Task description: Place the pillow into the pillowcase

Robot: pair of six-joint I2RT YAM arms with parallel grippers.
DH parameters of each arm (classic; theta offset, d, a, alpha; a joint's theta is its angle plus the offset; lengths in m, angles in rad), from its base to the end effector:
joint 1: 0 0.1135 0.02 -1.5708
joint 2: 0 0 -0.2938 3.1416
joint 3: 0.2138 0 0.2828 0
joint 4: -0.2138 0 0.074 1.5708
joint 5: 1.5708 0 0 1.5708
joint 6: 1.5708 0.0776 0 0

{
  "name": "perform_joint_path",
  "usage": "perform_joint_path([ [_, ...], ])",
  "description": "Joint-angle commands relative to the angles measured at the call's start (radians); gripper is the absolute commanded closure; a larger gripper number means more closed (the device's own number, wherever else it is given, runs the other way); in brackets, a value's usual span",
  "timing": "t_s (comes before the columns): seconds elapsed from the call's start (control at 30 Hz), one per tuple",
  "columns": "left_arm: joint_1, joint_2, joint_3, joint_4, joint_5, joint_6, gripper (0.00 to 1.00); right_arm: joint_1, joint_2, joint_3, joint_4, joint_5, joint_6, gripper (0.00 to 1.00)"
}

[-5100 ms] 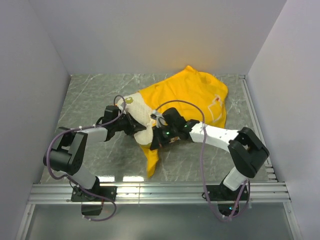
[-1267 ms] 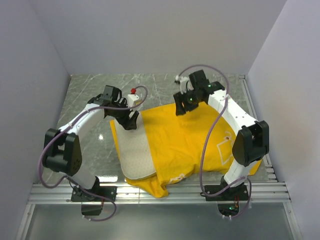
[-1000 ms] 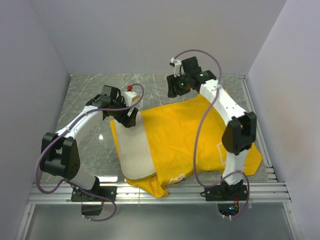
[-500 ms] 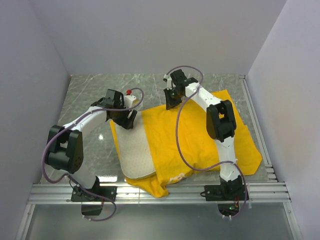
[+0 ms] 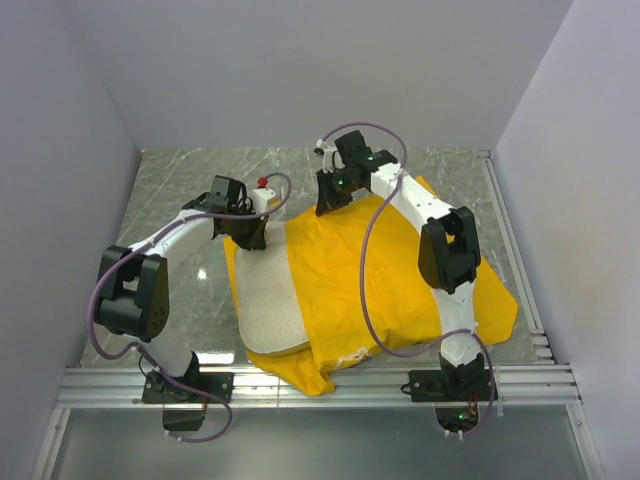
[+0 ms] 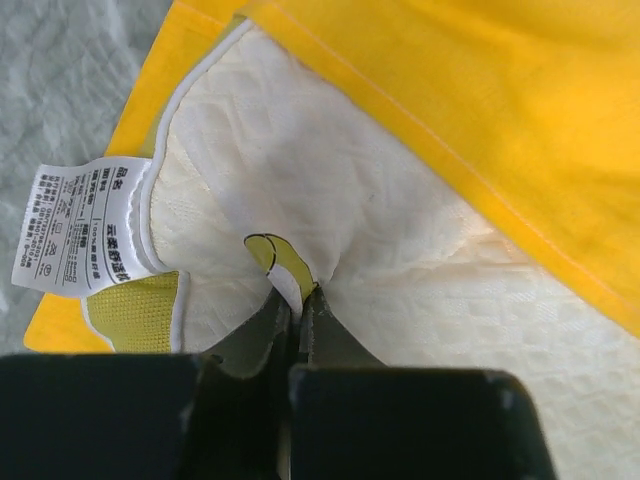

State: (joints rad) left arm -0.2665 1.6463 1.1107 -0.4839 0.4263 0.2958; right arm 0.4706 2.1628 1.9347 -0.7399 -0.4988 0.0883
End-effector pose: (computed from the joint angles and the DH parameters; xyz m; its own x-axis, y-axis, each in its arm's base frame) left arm 0.3641 -0.1327 0.1938 -0.6553 0.4540 -0.6037 0.6688 0.7202 -0.1843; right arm 0.4710 0.2812 0.2362 -0.7878 -0.3139 -0.5300 -0.5727 0.6901 0.4425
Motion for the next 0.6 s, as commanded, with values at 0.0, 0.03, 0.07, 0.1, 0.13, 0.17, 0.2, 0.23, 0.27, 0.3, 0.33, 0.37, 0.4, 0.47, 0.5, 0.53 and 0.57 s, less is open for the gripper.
perform_joint_path([
  [0.0,-0.01,-0.071,-0.006,0.126,0.138,0.034,1.0,0.065,-0.093,-0.031,0.027,-0.133,0.06,1.0],
  [0.03,-0.01,-0.085,-0.024,0.136,0.163,0.039,1.0,0.066,-0.109,-0.048,0.039,-0.142,0.071,1.0],
  [0.07,-0.01,-0.097,-0.034,0.158,0.17,0.037,1.0,0.066,-0.115,-0.054,0.045,-0.158,0.1,1.0],
  [0.1,-0.01,-0.121,-0.052,0.174,0.198,0.039,1.0,0.074,-0.123,-0.056,0.054,-0.178,0.114,1.0],
  [0.13,-0.01,-0.134,-0.061,0.192,0.21,0.034,1.0,0.08,-0.141,-0.052,0.066,-0.235,0.125,1.0],
  [0.17,-0.011,-0.157,-0.072,0.241,0.222,0.026,1.0,0.091,-0.152,-0.054,0.077,-0.271,0.164,1.0],
  [0.2,-0.011,-0.166,-0.084,0.26,0.229,0.007,1.0,0.098,-0.162,-0.063,0.097,-0.308,0.194,1.0],
  [0.23,-0.016,-0.172,-0.084,0.275,0.238,-0.001,1.0,0.12,-0.19,-0.074,0.141,-0.375,0.227,1.0],
  [0.27,-0.02,-0.18,-0.084,0.284,0.242,-0.004,1.0,0.125,-0.202,-0.083,0.161,-0.398,0.287,1.0],
  [0.3,-0.02,-0.195,-0.083,0.295,0.244,-0.01,1.0,0.126,-0.214,-0.109,0.181,-0.411,0.315,1.0],
  [0.33,-0.02,-0.207,-0.083,0.295,0.241,-0.009,1.0,0.102,-0.231,-0.121,0.174,-0.393,0.326,1.0],
  [0.37,-0.022,-0.22,-0.086,0.292,0.235,-0.003,1.0,0.082,-0.239,-0.144,0.166,-0.306,0.324,1.0],
  [0.4,-0.022,-0.255,-0.098,0.265,0.236,0.038,1.0,0.054,-0.254,-0.204,0.154,-0.263,0.299,1.0],
  [0.47,-0.02,-0.292,-0.115,0.22,0.256,0.1,1.0,0.002,-0.259,-0.241,0.045,-0.146,0.21,1.0],
  [0.5,-0.022,-0.321,-0.133,0.196,0.261,0.168,1.0,-0.004,-0.264,-0.287,0.013,-0.027,0.12,1.0],
  [0.53,-0.022,-0.333,-0.144,0.141,0.272,0.21,1.0,-0.004,-0.271,-0.308,-0.045,0.018,0.078,1.0],
  [0.57,-0.022,-0.344,-0.156,0.119,0.285,0.247,1.0,-0.001,-0.265,-0.327,-0.083,0.035,0.035,0.98],
])
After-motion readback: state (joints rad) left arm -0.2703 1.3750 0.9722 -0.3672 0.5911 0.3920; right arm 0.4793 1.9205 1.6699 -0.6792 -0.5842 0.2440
